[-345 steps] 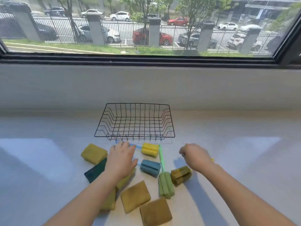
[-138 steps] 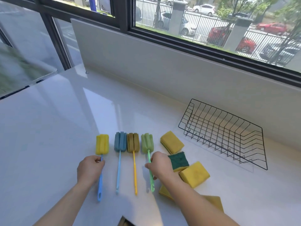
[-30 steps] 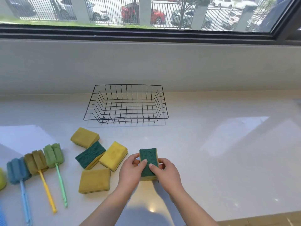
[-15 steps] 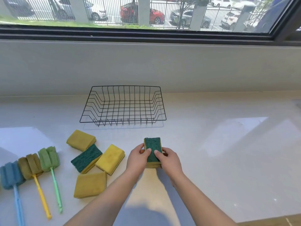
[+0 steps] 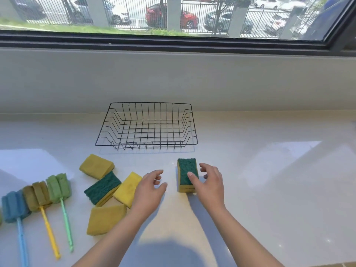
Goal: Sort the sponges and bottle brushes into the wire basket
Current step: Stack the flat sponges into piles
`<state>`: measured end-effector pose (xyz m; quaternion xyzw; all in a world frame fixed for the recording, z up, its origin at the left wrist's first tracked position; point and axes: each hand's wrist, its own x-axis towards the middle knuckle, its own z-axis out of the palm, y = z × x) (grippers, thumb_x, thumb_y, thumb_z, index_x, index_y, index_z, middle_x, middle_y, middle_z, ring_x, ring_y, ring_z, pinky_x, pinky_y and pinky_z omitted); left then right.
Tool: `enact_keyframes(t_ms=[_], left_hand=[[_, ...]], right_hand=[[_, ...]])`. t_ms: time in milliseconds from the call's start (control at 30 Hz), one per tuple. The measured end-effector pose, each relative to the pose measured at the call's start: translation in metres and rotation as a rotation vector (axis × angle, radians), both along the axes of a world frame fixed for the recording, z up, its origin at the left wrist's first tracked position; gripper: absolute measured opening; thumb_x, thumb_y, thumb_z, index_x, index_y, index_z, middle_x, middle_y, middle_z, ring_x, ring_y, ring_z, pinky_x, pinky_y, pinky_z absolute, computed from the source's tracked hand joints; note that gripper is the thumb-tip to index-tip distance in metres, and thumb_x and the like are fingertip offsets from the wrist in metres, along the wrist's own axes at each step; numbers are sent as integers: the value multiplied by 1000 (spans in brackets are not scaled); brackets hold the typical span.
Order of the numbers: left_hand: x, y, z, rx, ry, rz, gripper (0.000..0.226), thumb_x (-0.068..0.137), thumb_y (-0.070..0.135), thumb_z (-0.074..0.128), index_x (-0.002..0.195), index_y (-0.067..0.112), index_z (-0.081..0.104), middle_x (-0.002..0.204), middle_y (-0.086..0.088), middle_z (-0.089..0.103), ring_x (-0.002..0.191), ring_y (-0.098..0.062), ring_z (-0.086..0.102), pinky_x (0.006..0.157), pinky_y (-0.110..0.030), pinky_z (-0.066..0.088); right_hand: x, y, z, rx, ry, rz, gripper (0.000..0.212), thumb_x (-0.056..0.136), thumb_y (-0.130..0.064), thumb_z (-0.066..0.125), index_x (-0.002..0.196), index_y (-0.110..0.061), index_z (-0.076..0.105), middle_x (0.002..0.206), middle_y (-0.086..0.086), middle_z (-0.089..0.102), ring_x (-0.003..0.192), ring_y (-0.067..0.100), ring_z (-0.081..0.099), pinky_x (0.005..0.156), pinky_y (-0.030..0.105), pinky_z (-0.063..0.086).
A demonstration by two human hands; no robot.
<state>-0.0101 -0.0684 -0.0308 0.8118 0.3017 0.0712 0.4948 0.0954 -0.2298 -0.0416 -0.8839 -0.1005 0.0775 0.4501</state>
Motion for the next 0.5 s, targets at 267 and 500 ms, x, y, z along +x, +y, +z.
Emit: enact_keyframes(t_ms=[267, 500], left_hand=[[-112, 68, -20, 612, 76, -76, 49, 74, 15, 72, 122, 18, 63, 113, 3, 57, 100, -22, 57, 78, -34, 51], [-151, 96, -30, 742, 441, -359, 74, 66, 65, 60, 135, 40, 50, 139, 6, 46, 132, -22, 39, 100, -37, 33]], right_hand=[[-35, 58, 16, 25, -318, 533, 19, 87, -16, 72, 106, -16, 71, 97, -4, 66, 90, 16, 57, 78, 28, 47], [-44, 113, -3, -493, -360, 1029, 67, 85, -23, 67, 148, -31, 44, 159, -9, 36, 131, 27, 34, 103, 41, 44]])
